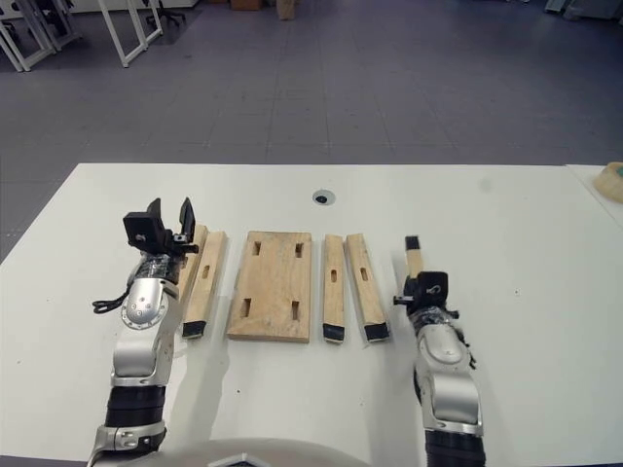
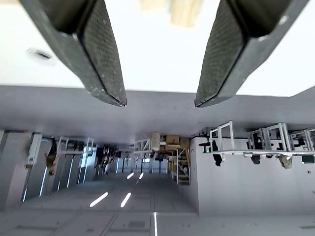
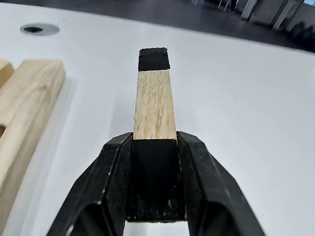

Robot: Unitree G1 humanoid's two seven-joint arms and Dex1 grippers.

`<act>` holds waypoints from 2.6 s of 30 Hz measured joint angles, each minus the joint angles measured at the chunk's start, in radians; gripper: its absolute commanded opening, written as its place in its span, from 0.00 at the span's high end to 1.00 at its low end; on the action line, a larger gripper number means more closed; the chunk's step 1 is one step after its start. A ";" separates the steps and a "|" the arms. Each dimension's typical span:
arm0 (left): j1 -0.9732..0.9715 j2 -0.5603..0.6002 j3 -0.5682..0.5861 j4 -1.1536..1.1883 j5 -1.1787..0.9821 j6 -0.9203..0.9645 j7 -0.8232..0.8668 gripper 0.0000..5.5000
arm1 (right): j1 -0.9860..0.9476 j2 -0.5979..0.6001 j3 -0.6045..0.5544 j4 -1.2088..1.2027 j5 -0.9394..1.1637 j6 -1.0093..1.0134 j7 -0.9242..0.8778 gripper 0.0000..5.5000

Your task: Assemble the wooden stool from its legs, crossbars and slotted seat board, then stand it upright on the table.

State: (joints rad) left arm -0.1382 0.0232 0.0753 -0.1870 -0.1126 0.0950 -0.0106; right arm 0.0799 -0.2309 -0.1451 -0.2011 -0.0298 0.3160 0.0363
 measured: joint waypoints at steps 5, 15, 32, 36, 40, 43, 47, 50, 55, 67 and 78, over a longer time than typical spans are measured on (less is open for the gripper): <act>-0.095 -0.070 0.056 -0.117 -0.551 0.384 -0.067 0.41 | -0.125 -0.047 0.053 -0.030 0.010 -0.143 0.127 0.77; -0.115 -0.020 0.128 -0.147 -1.217 0.761 0.027 0.21 | -0.236 -0.170 0.228 -0.148 0.127 -0.262 0.521 0.77; -0.131 0.041 0.098 -0.169 -1.293 0.710 -0.017 0.52 | -0.233 -0.203 0.290 -0.193 0.190 -0.270 0.675 0.77; -0.117 0.063 0.081 -0.169 -1.266 0.709 -0.048 0.64 | -0.232 -0.203 0.288 -0.202 0.221 -0.247 0.680 0.77; -0.104 0.067 0.080 -0.145 -1.234 0.683 -0.059 0.78 | -0.233 -0.206 0.284 -0.209 0.253 -0.220 0.685 0.77; -0.103 0.067 0.081 -0.130 -1.219 0.674 -0.081 0.88 | -0.232 -0.214 0.284 -0.211 0.262 -0.197 0.691 0.77; -0.096 0.070 0.077 -0.117 -1.206 0.664 -0.124 0.91 | -0.230 -0.216 0.284 -0.211 0.269 -0.189 0.695 0.77; -0.079 0.071 0.073 -0.111 -1.202 0.662 -0.141 0.91 | -0.224 -0.218 0.285 -0.210 0.268 -0.182 0.704 0.77; -0.067 0.087 0.082 -0.068 -1.167 0.662 -0.127 0.92 | -0.223 -0.223 0.283 -0.222 0.268 -0.182 0.705 0.59; -0.062 0.283 0.235 -0.084 -0.743 0.461 0.001 0.92 | -0.211 -0.240 0.229 -0.058 0.151 -0.198 0.569 0.50; 0.032 0.288 0.232 -0.012 -0.516 0.402 -0.027 0.92 | -0.176 -0.217 0.239 -0.073 0.121 -0.174 0.510 0.50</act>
State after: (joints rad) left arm -0.1064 0.3110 0.3071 -0.1995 -0.6282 0.4970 -0.0379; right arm -0.0961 -0.4483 0.0942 -0.2738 0.0907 0.1418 0.5459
